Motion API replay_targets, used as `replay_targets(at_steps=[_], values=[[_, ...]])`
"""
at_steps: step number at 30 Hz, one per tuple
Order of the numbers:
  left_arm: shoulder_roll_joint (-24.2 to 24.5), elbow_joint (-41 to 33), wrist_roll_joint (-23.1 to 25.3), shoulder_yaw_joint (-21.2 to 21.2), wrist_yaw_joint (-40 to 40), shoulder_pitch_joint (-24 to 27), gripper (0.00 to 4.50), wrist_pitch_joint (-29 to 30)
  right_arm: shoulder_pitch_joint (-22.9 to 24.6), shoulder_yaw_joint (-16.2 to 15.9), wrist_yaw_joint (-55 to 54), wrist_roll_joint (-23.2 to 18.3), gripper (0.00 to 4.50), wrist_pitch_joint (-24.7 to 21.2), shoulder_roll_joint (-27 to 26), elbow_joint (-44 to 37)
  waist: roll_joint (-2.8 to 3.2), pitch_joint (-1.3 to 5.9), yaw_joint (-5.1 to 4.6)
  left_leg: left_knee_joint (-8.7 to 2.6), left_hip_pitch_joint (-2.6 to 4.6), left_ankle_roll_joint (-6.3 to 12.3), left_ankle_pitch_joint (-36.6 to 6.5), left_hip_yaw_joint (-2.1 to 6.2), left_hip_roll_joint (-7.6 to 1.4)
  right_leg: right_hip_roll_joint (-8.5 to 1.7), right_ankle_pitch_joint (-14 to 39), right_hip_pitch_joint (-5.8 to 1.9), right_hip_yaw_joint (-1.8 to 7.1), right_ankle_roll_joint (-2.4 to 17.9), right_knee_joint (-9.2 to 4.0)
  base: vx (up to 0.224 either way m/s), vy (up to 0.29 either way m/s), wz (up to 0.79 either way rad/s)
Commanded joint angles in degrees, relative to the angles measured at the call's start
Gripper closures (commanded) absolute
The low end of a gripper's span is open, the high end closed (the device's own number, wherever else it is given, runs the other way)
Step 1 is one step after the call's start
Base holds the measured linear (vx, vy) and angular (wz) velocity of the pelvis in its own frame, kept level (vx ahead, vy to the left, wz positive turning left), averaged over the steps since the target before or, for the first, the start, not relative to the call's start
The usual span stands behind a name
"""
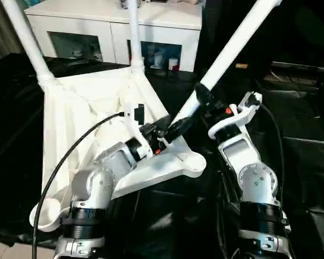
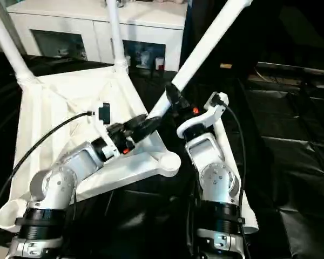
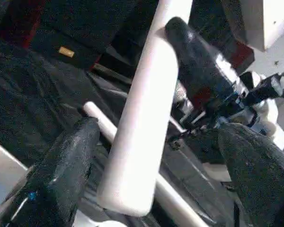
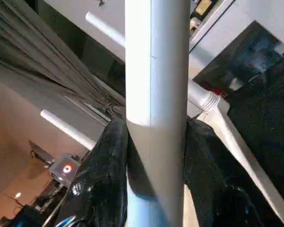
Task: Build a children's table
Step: Pick table leg
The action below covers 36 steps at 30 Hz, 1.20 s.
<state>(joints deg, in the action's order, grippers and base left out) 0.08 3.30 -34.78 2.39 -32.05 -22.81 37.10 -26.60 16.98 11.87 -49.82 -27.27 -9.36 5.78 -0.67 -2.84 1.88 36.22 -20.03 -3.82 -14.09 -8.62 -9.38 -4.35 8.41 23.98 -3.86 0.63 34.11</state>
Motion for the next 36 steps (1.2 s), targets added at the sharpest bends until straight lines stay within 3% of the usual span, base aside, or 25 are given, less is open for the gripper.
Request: replay_targets(at_steps=[1,6,7,17,21,26,31,33,36], values=[[-0.1,1.8,2.3,-1.3,0.3,-0.1,0.08,-1.2,-3.5,0.9,-0.5,-1.9,3.15,0.3,-4.5,0.8,-0.01,3.59,0.1,-5.2,-0.38,1.49,-3.9,0.11,-2.41,-3.24,17.9,-3.43,2.58,8.0,-3.92,0.0,0.0,0.0],[-0.8,3.0,1.6,-0.1,1.2,-1.0,0.08,-1.4,-3.7,0.5,-0.4,-2.7,3.15,0.1,-4.4,1.3,-0.19,3.64,0.08,-5.29,-0.62,1.07,-3.4,0.17,-2.58,-3.37,16.0,-3.6,2.55,8.5,-3.65,0.0,0.0,0.0],[-0.9,3.3,1.5,0.1,1.3,-1.1,0.33,-1.4,-3.7,0.4,-0.4,-2.8,3.15,0.2,-4.4,1.5,-0.4,3.68,0.05,-5.22,-0.7,1.2,-3.2,0.11,-2.52,-3.42,15.9,-3.7,2.58,8.5,-3.64,0.0,0.0,0.0],[-1.2,3.3,0.3,0.0,-0.5,-0.6,1.05,-1.4,-4.5,-0.2,-0.7,-3.9,3.15,0.8,-3.6,2.9,-0.43,3.51,0.04,-5.41,-0.7,1.15,-3.8,0.12,-2.59,-3.48,17.9,-3.52,2.59,8.0,-3.89,0.0,0.0,0.0],[-1.6,3.4,0.4,-0.7,-0.8,-0.2,1.42,-1.4,-4.8,-0.4,-0.5,-3.7,3.15,0.7,-3.4,3.5,-0.85,3.45,-0.01,-5.43,-0.73,1.13,-4.0,0.06,-2.62,-3.54,18.6,-3.48,2.63,7.7,-4.0,0.0,0.0,0.0],[-1.8,3.8,-0.2,-0.4,-0.8,-0.3,1.84,-1.9,-5.2,-0.7,-0.2,-3.9,3.15,0.6,-3.3,3.9,-0.84,3.48,0.02,-5.43,-0.72,1.31,-2.9,0.06,-2.66,-3.57,17.0,-3.51,2.64,8.1,-3.79,0.0,0.0,0.0],[-1.9,3.9,-0.3,0.0,-1.0,-0.3,2.28,-2.0,-5.7,-0.9,0.0,-3.9,3.15,0.7,-2.9,5.0,-1.34,3.46,0.06,-5.47,-0.69,1.62,-2.1,-0.02,-2.73,-3.59,15.9,-3.55,2.68,8.6,-3.65,0.0,0.0,0.0],[-2.1,3.8,-0.6,0.2,-0.9,-0.2,2.38,-1.9,-5.9,-1.0,0.1,-4.0,3.15,0.8,-2.7,5.4,-1.16,3.42,0.04,-5.47,-0.7,1.41,-1.9,0.0,-2.75,-3.59,15.4,-3.54,2.68,8.8,-3.54,0.0,0.0,0.0],[-2.5,3.4,-1.0,0.6,-0.5,0.1,2.68,-1.7,-6.2,-1.2,0.2,-4.0,3.15,0.8,-2.7,5.7,-1.38,3.39,0.1,-5.45,-0.56,1.53,-1.4,-0.05,-2.83,-3.62,13.8,-3.53,2.74,9.4,-3.39,0.0,0.0,0.0]])
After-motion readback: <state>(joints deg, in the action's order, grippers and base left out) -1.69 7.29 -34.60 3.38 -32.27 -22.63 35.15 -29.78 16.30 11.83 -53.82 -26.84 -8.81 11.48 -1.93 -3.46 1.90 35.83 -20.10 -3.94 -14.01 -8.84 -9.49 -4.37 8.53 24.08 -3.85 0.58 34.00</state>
